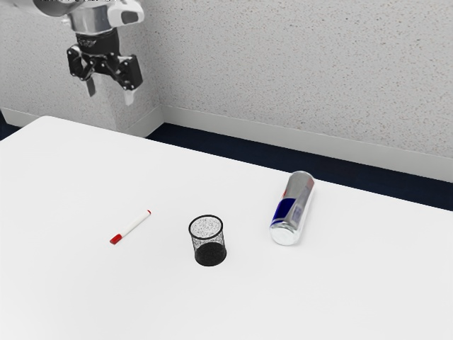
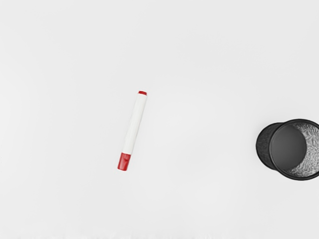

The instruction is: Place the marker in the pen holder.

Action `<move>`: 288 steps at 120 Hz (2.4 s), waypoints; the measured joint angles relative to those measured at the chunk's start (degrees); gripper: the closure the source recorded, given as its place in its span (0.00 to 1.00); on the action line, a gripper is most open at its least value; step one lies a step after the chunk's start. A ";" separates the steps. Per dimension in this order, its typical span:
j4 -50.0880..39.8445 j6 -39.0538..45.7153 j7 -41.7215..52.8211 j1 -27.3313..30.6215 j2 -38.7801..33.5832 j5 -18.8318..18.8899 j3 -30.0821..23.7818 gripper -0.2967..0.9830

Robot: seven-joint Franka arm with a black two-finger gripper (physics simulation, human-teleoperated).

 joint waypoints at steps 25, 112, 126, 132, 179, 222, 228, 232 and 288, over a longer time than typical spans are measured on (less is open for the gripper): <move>-2.05 -0.47 -4.78 1.18 -1.58 1.43 -0.81 0.23; -20.37 18.72 -1.36 14.40 22.21 -2.94 -0.82 0.23; -11.22 17.93 2.71 15.18 30.26 -3.27 -1.07 0.23; -8.80 17.63 4.43 15.16 32.37 -3.26 -1.41 0.23; -0.36 16.58 16.02 14.83 40.52 -3.18 -3.23 0.23; -0.07 16.62 22.86 14.69 40.65 -3.10 -3.04 0.48; -0.09 16.64 23.51 14.68 40.65 -3.08 -3.03 0.52; -0.12 16.65 23.91 14.68 40.65 -3.11 -3.06 0.54; -0.33 17.08 27.59 14.18 41.10 -2.52 -3.03 0.75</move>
